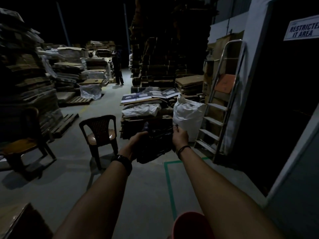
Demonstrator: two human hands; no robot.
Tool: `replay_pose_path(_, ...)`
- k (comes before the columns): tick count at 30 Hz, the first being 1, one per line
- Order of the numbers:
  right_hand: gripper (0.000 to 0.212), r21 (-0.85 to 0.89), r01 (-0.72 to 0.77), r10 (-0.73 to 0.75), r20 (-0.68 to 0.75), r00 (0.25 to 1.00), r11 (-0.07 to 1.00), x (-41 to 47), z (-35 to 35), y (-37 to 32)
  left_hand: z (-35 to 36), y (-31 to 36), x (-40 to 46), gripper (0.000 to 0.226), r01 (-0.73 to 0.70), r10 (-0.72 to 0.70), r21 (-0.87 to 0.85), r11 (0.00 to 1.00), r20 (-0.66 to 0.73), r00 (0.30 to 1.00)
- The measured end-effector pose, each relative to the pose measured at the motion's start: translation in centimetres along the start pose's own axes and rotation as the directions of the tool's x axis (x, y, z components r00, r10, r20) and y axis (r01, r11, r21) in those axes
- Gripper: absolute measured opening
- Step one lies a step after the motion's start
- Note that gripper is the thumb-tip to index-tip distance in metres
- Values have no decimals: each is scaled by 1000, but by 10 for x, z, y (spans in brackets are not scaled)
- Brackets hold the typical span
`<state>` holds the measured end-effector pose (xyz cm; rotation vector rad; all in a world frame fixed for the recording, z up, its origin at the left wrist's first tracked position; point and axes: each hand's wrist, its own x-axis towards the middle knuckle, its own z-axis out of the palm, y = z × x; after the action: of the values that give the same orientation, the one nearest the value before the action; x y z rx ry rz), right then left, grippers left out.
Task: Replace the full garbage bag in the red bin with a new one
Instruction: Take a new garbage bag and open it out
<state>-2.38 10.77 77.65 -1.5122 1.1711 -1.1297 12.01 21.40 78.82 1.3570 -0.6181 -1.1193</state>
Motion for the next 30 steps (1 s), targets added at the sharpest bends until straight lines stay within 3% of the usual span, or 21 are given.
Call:
replay_pose_path(2, 42, -18, 16, -17, -15, 1000, 1000, 3, 1, 2, 1, 1, -7, 31, -13, 15, -52, 999, 45, 999)
replay_pose_path(5, 40, -94, -9, 8, -11, 1000, 996, 9, 0, 6, 1, -3, -10, 40, -18, 29, -127, 992, 88, 996)
replay_pose_path(9, 43, -440, -98, 103, -13, 995, 893, 9, -4, 11, 1, -7, -11, 29, -48, 72, -221, 974, 106, 992)
replay_pose_path(11, 67, -419, -37, 61, 43, 997, 907, 5, 2, 8, 4, -8, -11, 28, -44, 75, -241, 969, 120, 990)
replay_pose_path(12, 81, -330, -7, 54, 135, 989, 944, 4, 7, 6, 6, -7, -13, 27, -36, 69, -256, 966, 122, 990)
replay_pose_path(14, 98, -116, -98, 131, 328, 936, 988, 0, 19, 3, 8, -7, -13, 25, -28, 69, -287, 958, 136, 988)
replay_pose_path(15, 87, -39, -155, 157, 422, 893, 987, -6, 22, 0, 9, -7, -12, 27, -30, 77, -298, 954, 149, 986)
replay_pose_path(17, 42, 40, -212, 164, 504, 848, 976, -13, 26, 2, 8, -6, -11, 31, -25, 82, -309, 951, 172, 982)
replay_pose_path(19, 18, 6, -104, 90, 450, 888, 995, -18, 29, 5, 6, -7, -9, 30, 0, 54, -287, 958, 179, 982)
replay_pose_path(22, 27, -187, 61, -9, 266, 964, 980, -21, 29, 4, 2, -12, -6, 45, 21, -24, 40, 999, 84, 996)
replay_pose_path(23, 25, -224, 61, -12, 214, 977, 973, -23, 31, 1, 1, -13, -6, 61, 31, -40, 162, 986, 55, 998)
replay_pose_path(25, 24, -246, 80, -30, 201, 979, 966, -27, 35, -3, 1, -15, -5, 89, 56, -60, 232, 971, 11, 998)
replay_pose_path(27, 30, -249, 91, -34, 221, 975, 964, -29, 41, -2, 3, -14, -5, 85, 23, -14, 240, 971, -41, 999)
replay_pose_path(30, 33, -211, 53, -9, 205, 979, 976, -30, 44, 3, 5, -14, -1, 46, -88, 109, 206, 975, -94, 990)
